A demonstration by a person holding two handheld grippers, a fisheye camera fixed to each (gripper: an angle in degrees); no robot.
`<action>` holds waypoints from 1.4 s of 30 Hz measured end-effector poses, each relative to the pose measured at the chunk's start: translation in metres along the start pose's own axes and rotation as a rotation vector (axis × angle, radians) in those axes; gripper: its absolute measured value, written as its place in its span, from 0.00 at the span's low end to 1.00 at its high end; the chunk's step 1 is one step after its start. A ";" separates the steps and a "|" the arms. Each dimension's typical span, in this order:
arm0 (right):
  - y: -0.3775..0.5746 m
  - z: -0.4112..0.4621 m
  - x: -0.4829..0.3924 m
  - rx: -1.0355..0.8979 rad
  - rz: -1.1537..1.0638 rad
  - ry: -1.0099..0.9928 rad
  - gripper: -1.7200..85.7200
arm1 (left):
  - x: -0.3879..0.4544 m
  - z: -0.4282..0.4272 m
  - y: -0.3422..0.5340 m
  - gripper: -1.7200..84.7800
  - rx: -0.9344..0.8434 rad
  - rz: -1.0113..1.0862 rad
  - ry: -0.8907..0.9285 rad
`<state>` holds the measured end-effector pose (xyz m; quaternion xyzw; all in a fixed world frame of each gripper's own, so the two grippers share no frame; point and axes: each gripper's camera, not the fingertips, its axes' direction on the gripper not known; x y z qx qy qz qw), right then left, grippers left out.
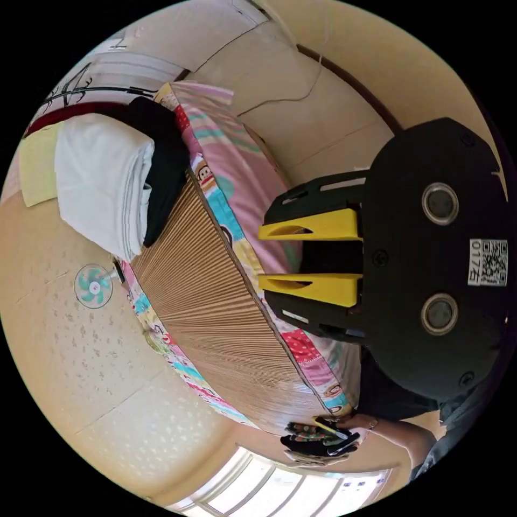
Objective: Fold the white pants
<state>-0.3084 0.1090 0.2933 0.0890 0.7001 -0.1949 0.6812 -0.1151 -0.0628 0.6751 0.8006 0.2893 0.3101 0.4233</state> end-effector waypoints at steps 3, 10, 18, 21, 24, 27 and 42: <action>-0.040 -0.020 0.039 0.142 0.125 0.054 0.16 | -0.021 0.005 0.003 0.01 0.005 -0.053 0.083; -0.147 0.005 0.108 0.095 0.353 0.029 0.19 | -0.062 0.019 0.007 0.01 0.012 -0.150 0.215; -0.203 -0.019 -0.050 0.261 -0.105 -0.035 0.07 | -0.122 0.042 0.016 0.01 0.036 -0.304 0.443; -0.191 -0.024 -0.150 0.257 -0.402 -0.243 0.05 | -0.128 0.046 0.015 0.01 0.036 -0.298 0.428; -0.150 0.005 -0.233 0.137 -0.663 -0.483 0.04 | -0.140 0.052 0.015 0.01 0.038 -0.320 0.462; -0.077 0.051 -0.297 -0.072 -0.888 -0.672 0.04 | -0.149 0.057 0.015 0.01 0.043 -0.338 0.481; -0.037 0.103 -0.125 -0.170 -0.373 -0.845 0.05 | -0.178 0.070 0.010 0.01 0.058 -0.344 0.507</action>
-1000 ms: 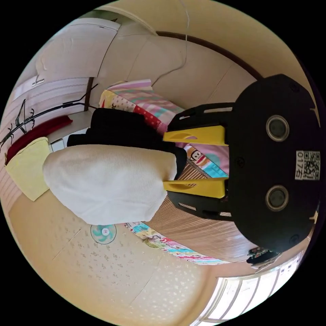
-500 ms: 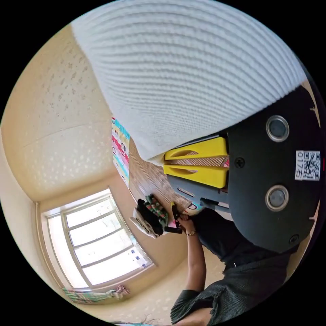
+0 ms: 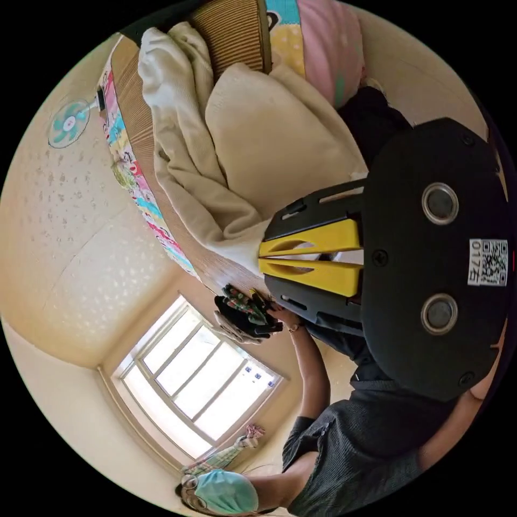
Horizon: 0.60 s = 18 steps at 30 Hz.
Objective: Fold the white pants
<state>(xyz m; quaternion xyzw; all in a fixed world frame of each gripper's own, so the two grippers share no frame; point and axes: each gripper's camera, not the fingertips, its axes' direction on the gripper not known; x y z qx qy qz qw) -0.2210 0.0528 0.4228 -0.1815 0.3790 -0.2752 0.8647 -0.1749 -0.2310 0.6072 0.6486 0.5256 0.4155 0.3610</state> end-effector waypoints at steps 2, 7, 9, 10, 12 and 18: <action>-0.012 -0.049 0.032 0.206 0.109 -0.016 0.08 | -0.002 -0.001 -0.001 0.01 0.001 0.001 -0.001; -0.043 -0.124 0.120 0.463 0.386 0.280 0.13 | -0.004 -0.004 -0.004 0.01 0.007 0.003 -0.005; -0.053 -0.121 0.151 0.430 0.521 0.446 0.14 | -0.004 -0.005 -0.005 0.01 0.008 0.007 -0.016; -0.058 -0.116 0.172 0.412 0.568 0.448 0.15 | -0.004 -0.006 -0.006 0.01 0.009 0.008 -0.017; -0.065 -0.106 0.205 0.369 0.639 0.390 0.15 | -0.006 -0.008 -0.007 0.01 0.008 0.007 -0.017; -0.081 -0.091 0.251 0.374 0.688 0.279 0.09 | -0.020 -0.020 -0.002 0.01 0.033 -0.349 0.055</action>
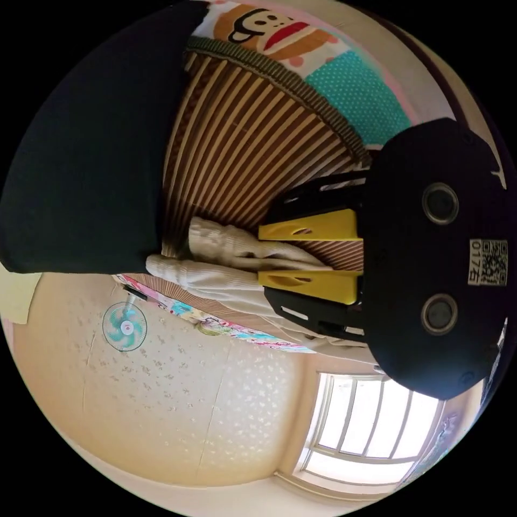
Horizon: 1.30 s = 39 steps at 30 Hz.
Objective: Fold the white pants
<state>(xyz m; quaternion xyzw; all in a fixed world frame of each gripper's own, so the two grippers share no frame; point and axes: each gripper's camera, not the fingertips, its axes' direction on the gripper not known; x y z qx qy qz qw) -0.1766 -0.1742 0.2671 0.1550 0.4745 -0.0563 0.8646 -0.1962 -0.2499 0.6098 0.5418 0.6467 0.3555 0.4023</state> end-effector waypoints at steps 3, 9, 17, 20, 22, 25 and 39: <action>0.002 -0.011 -0.021 0.021 -0.093 -0.183 0.07 | 0.027 0.009 0.003 0.01 -0.168 -0.096 0.087; 0.069 -0.040 -0.162 -0.153 -0.587 -0.447 0.06 | 0.220 0.032 0.009 0.17 -0.255 0.404 0.377; 0.231 -0.105 -0.286 -0.358 -0.969 -0.652 0.06 | 0.398 0.005 0.049 0.25 -0.151 0.705 0.381; 0.233 -0.148 -0.287 -0.269 -0.988 -0.594 0.06 | 0.368 -0.047 0.055 0.08 -0.073 0.572 0.362; 0.225 -0.191 -0.291 -0.186 -0.926 -0.564 0.05 | 0.356 -0.081 0.061 0.05 -0.080 0.611 0.415; 0.228 -0.268 -0.314 -0.011 -0.935 -0.576 0.05 | 0.349 -0.157 0.054 0.04 -0.045 0.632 0.437; 0.353 -0.592 -0.515 0.647 -1.157 -0.705 0.05 | 0.632 -0.506 0.027 0.02 0.557 1.062 0.417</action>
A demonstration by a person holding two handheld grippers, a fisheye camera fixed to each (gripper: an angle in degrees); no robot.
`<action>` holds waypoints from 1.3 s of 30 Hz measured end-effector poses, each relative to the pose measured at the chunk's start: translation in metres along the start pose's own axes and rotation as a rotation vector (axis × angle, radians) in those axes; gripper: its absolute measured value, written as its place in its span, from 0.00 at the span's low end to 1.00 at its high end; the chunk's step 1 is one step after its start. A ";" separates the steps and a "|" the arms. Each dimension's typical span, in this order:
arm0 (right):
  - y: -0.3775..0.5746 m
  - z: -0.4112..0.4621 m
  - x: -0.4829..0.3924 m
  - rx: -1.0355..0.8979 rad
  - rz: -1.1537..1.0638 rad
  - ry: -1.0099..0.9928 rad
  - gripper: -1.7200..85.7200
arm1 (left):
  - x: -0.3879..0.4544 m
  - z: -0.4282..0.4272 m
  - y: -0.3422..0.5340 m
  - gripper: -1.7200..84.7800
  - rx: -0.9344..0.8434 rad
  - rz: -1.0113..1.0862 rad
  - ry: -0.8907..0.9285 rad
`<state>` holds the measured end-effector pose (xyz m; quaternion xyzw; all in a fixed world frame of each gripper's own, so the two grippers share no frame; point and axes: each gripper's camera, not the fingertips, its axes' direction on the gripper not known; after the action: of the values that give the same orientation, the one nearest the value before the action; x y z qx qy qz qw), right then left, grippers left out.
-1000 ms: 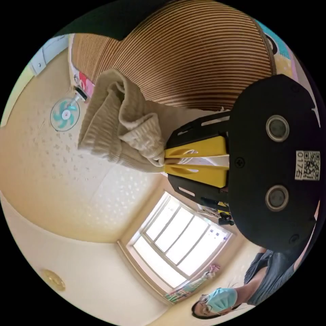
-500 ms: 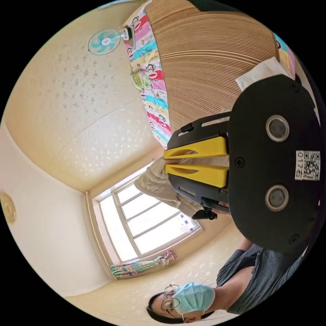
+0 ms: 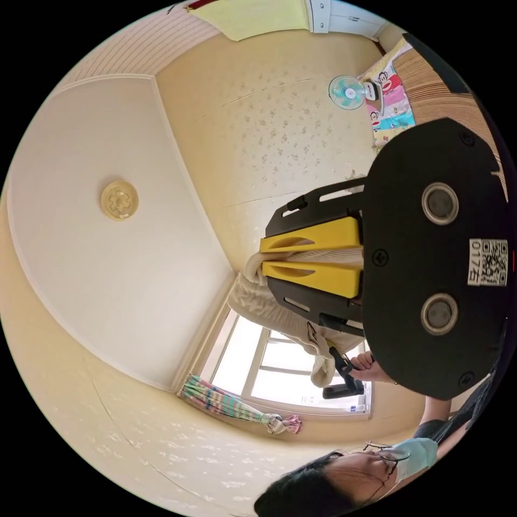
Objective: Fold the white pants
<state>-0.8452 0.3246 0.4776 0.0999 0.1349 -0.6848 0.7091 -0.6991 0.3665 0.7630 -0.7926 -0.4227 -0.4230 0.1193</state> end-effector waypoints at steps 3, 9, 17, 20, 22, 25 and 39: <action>-0.038 0.009 -0.002 0.001 -0.013 0.022 0.05 | 0.011 0.010 -0.055 0.03 -0.020 0.056 0.053; -0.058 0.056 0.037 -0.083 -0.002 -0.011 0.05 | -0.010 0.060 -0.091 0.04 -0.094 0.106 0.027; 0.022 0.194 0.140 -0.274 0.058 0.007 0.05 | -0.146 0.191 -0.017 0.05 -0.191 -0.079 -0.038; 0.048 0.336 0.221 -0.393 0.103 0.203 0.05 | -0.243 0.323 0.000 0.07 -0.328 -0.179 -0.174; 0.089 0.456 0.288 -0.540 0.038 0.402 0.06 | -0.313 0.407 0.015 0.10 -0.435 -0.246 -0.304; 0.172 0.497 0.334 -0.613 0.112 0.655 0.05 | -0.386 0.484 0.075 0.11 -0.649 -0.275 -0.558; 0.632 0.222 0.326 -1.303 0.497 0.238 0.11 | -0.286 0.316 0.585 0.15 -1.185 -0.539 -0.049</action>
<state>-0.1943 -0.0286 0.5528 -0.2428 0.5673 -0.2669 0.7402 -0.1489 0.0174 0.4471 -0.5997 -0.3043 -0.5813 -0.4581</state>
